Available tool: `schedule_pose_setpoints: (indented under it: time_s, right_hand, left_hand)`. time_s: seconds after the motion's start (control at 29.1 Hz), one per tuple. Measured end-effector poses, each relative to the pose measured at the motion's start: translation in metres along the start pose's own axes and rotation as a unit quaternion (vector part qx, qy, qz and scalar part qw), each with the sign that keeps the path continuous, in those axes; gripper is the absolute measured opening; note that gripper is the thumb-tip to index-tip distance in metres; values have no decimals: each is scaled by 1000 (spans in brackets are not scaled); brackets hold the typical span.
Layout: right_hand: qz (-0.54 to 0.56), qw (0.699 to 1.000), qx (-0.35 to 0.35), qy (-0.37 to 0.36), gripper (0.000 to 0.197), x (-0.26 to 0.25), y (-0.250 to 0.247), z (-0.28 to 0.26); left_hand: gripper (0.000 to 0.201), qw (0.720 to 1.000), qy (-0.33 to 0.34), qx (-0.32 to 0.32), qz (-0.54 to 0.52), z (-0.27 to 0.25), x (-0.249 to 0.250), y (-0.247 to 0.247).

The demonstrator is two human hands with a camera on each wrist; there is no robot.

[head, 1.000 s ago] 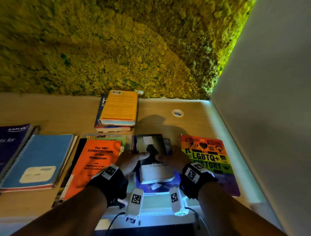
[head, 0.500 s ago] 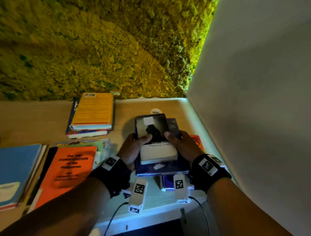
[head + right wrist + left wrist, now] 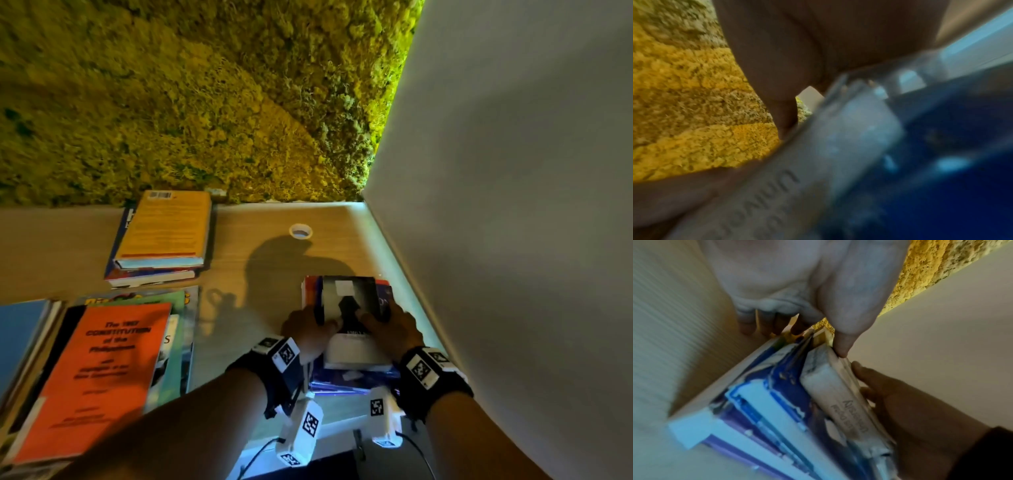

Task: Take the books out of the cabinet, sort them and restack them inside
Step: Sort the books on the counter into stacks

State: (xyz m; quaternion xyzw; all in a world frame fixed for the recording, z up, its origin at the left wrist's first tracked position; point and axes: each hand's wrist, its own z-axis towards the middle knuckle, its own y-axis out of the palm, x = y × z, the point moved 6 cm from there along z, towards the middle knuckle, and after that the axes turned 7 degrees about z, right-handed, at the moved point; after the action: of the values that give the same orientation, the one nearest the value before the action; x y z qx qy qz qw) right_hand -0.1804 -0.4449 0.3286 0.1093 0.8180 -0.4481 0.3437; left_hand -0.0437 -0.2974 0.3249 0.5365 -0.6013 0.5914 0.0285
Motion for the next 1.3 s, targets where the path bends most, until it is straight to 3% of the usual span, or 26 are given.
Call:
schedule_pose_setpoints:
  time_s: [0.1,0.21,0.38,0.48,0.65,0.76,0.86,0.96,1.03,1.1,1.17,1.27,1.3]
  right_hand:
    - [-14,1000,-4,11,135,9,7,3]
    - [-24,999,-18,11,134,2,19,4]
    - [-63,997,-27,-27,97,-44,55,-21]
    - [-71,995,-51,-47,81,-63,78,-23]
    - [-80,994,-51,-62,85,-73,84,-24]
    - [-45,989,-30,-139,69,-98,76,-41]
    - [23,974,-58,-217,45,-137,80,-68]
    - [69,963,-94,-244,53,-169,97,-91]
    - [72,958,-116,-254,59,-185,118,-103]
    - [65,952,-159,-254,56,-191,153,-110]
    - [47,948,-200,-244,45,-195,185,-120]
    - [13,940,-260,-219,37,-194,227,-128]
    - [-8,938,-274,-211,38,-192,237,-128]
  left_hand:
    - [46,998,19,0,-53,-6,-2,3]
    - [55,995,19,21,-100,-6,-16,6]
    - [95,984,-69,95,-134,-7,-60,-12]
    - [116,987,-78,106,-95,-21,-75,-28]
    - [106,991,-74,107,-30,-31,-82,-37]
    - [101,982,-55,149,-102,-37,-80,-42]
    - [92,956,-31,211,-200,-52,-77,-64]
    - [80,919,-8,274,-282,-79,-81,-104]
    - [84,908,7,261,-328,-95,-95,-131]
    - [83,919,-44,243,-307,-118,-118,-149]
    - [65,914,-94,250,-307,-143,-151,-157]
    - [77,937,-137,244,-207,-157,-196,-163]
    - [69,946,-144,234,-172,-155,-206,-166]
